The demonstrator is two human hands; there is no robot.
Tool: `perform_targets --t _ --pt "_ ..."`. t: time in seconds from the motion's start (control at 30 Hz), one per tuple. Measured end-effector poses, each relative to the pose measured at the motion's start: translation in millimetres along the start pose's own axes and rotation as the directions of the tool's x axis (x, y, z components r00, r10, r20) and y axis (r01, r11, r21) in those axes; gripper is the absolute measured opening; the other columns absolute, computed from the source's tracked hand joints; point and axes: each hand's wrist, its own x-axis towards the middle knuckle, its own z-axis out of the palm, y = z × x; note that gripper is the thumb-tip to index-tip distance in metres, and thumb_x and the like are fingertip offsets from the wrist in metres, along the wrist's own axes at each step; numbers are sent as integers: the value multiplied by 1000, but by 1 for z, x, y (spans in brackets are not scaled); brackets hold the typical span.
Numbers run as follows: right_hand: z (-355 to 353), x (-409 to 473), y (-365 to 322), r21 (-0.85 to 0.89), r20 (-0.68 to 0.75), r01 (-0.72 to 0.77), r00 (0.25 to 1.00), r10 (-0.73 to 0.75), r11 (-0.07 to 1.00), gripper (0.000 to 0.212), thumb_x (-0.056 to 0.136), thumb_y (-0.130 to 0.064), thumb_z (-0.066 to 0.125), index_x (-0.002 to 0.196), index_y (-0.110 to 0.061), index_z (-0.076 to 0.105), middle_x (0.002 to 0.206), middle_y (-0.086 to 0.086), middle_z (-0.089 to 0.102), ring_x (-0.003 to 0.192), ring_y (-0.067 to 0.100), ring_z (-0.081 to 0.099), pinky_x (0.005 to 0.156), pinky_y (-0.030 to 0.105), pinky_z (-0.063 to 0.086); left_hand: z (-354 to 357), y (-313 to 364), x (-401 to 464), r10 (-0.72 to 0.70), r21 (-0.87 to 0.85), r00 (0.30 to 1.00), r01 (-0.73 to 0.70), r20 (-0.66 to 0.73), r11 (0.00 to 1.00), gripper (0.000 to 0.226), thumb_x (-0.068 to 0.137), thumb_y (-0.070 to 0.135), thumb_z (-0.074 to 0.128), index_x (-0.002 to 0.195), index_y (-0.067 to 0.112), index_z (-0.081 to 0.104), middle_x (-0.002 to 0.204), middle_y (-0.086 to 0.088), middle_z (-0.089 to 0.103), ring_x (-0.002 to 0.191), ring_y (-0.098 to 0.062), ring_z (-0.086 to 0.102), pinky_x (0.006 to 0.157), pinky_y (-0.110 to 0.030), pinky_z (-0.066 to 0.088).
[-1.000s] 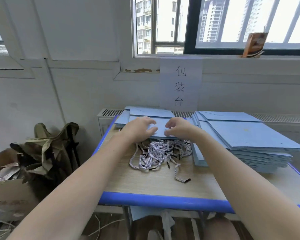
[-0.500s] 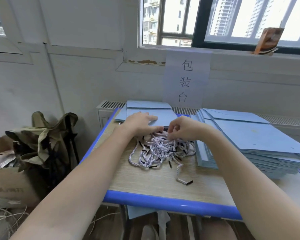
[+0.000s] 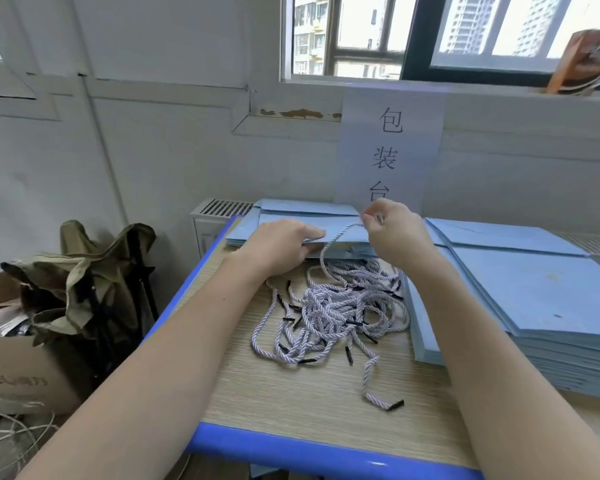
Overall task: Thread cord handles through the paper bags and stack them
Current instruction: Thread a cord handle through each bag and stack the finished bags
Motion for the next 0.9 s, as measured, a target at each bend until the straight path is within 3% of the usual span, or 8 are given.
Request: perform_targets --t 0.13,0.3,0.37,0.43,0.63,0.73,0.83,0.9 --pt "-9 -8 -3 388 117 -164 985 128 907 15 99 -8 52 111 -12 60 90 11 68 61 19 55 57 32 50 -5 1 -5 18 -45 999 -19 -32 999 65 91 4 43 138 48 51 144 8 55 130 -22 51 98 -42 47" --pt "-19 -21 1 660 169 -185 981 96 728 18 94 11 55 100 -1 67 89 15 70 61 13 59 53 20 51 -7 3 -14 -23 -51 1000 23 -6 998 56 93 11 47 134 48 56 145 13 53 134 -18 47 104 -40 43" --pt "-19 -21 6 540 65 -91 996 66 837 20 94 9 55 99 -5 68 88 11 72 58 8 60 56 23 49 -10 5 -16 -46 -43 999 45 -18 998 55 94 12 47 133 49 55 145 14 53 135 -16 45 106 -38 41" --pt "-18 -21 9 230 -68 -2 998 18 973 23 96 4 53 101 -11 70 91 6 70 68 12 61 66 25 45 -11 7 -19 -49 -44 999 48 -17 998 51 96 16 49 134 50 55 146 15 52 137 -14 44 107 -37 40" --pt "-8 -21 11 -169 -7 139 990 -142 976 29 92 -3 49 116 -9 63 103 9 48 110 33 48 82 30 34 -16 14 -24 -62 -9 996 61 -71 998 44 96 24 51 133 47 57 144 15 54 136 -13 45 103 -35 39" --pt "-5 -20 12 -227 -98 124 984 -149 966 20 99 -12 43 91 -2 58 87 14 55 94 37 52 71 37 36 -18 17 -25 -59 9 994 60 -92 998 41 96 25 51 132 43 59 143 13 55 135 -15 45 101 -36 39" --pt "-9 -25 7 -223 -168 70 980 -109 972 39 107 -30 31 78 -8 47 80 12 53 82 34 45 67 40 33 -17 18 -26 -47 14 996 48 -82 999 38 97 29 53 132 40 61 142 12 56 134 -16 46 103 -36 40" --pt "-13 -28 5 -137 -176 54 981 -78 989 54 108 -43 27 74 -10 53 74 13 59 76 36 49 65 41 38 -16 18 -26 -41 0 996 41 -77 999 36 97 33 54 132 39 61 142 11 57 134 -16 47 104 -37 42"
